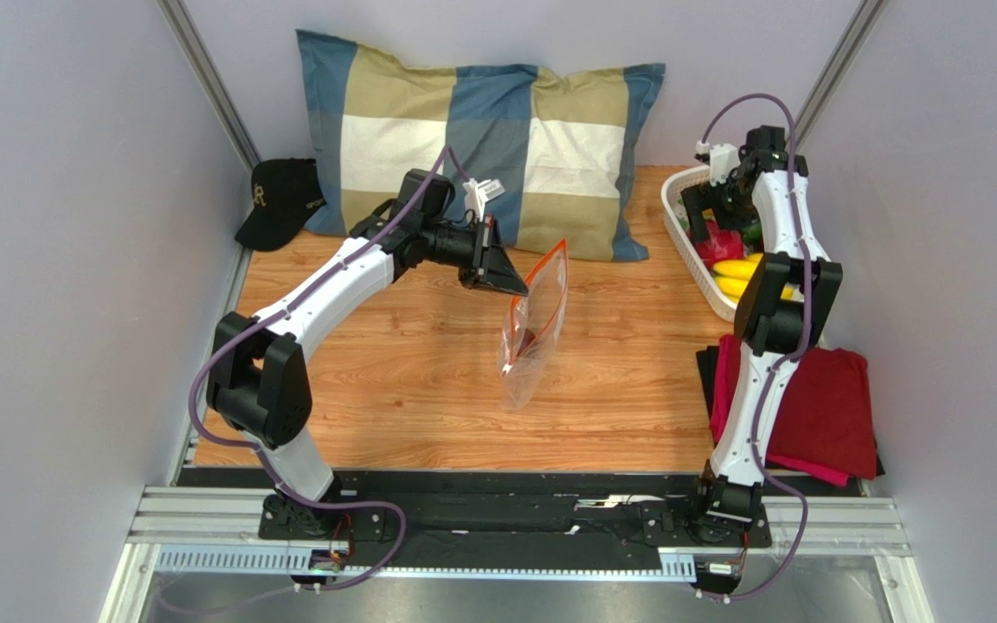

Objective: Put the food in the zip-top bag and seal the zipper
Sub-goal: Pick up the fake fruit from the bin.

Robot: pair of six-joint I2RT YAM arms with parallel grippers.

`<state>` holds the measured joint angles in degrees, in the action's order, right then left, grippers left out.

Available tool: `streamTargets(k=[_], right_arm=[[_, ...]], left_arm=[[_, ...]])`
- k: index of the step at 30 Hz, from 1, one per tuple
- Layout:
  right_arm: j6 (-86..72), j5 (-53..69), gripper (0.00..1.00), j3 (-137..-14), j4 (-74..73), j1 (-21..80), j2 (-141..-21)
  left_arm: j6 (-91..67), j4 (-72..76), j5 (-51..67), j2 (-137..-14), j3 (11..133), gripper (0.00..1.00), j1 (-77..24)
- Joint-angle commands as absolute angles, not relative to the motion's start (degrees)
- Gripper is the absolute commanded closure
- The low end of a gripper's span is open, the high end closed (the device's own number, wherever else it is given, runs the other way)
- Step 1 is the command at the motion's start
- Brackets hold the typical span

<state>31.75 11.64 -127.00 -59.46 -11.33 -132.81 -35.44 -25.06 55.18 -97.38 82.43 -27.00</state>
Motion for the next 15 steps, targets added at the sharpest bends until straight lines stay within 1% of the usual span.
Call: streamTargets(k=[1,10,12,13,15], right_arm=[[34.36,12.31,0.0,-127.0,-61.78,-11.42,-135.17],[34.81,8.53,0.01,-127.44,-60.91,-11.51,-138.96],[34.72,8.35,0.08,-127.35,-60.65,-11.51,-138.43],[34.46,8.44,0.21,-127.44,-60.64,-11.51,-138.08],[34.28,8.79,0.35,-127.27,-60.12,-11.69,-136.76]], left_arm=[[-34.19,-24.61,55.72,-97.82,83.85,1.0,-26.89],[-34.1,-24.7,55.72,-98.35,84.11,1.0,-26.81],[-33.93,-24.96,55.55,-98.44,84.2,1.0,-26.81],[-33.93,-25.13,55.63,-98.52,84.46,1.0,-26.81],[-33.75,-25.4,55.55,-98.44,84.64,1.0,-26.81]])
